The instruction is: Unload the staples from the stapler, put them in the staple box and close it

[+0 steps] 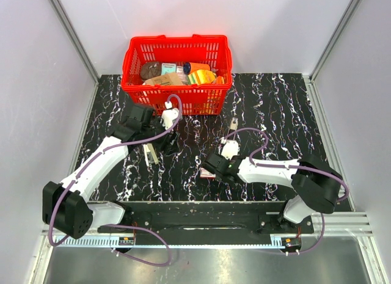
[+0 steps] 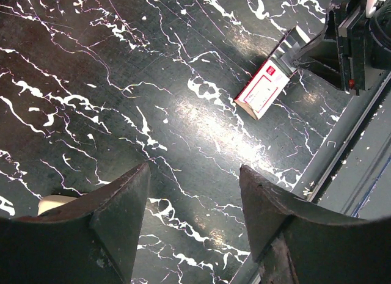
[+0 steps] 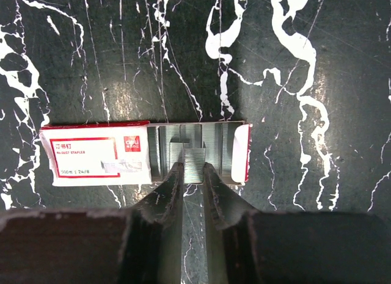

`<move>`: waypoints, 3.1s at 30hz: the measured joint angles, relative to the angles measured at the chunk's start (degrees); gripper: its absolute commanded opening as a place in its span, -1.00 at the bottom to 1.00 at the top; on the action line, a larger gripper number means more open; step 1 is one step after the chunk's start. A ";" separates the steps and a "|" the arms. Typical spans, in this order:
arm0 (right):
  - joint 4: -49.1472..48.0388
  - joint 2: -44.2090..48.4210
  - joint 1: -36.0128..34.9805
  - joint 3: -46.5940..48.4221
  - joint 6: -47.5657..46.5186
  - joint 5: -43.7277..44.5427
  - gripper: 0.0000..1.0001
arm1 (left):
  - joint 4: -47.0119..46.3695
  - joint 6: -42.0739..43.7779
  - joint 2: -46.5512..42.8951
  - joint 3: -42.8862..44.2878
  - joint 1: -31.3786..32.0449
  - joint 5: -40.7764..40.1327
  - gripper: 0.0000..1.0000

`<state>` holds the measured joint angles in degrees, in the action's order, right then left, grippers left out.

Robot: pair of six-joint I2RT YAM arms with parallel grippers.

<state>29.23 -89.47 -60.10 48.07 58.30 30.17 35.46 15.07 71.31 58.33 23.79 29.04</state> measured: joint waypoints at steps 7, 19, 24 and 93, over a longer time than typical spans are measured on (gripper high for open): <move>1.70 1.46 0.11 0.00 0.04 0.59 -0.68 | 0.02 -0.02 0.00 -0.76 0.13 -0.02 0.28; 3.06 0.92 0.11 0.02 0.07 0.63 -0.68 | 0.00 -0.02 -0.66 -0.83 0.50 -0.04 0.28; 3.08 0.13 0.11 0.15 0.04 0.63 -0.67 | 0.00 0.00 -0.74 -0.83 0.52 -0.11 0.28; -4.11 3.76 3.13 -3.52 -1.68 -0.33 -0.83 | -5.40 4.11 6.47 -4.83 6.60 -4.66 0.25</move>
<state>25.12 -85.71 -56.97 44.56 56.62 29.85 30.06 19.18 77.78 53.49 30.39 24.38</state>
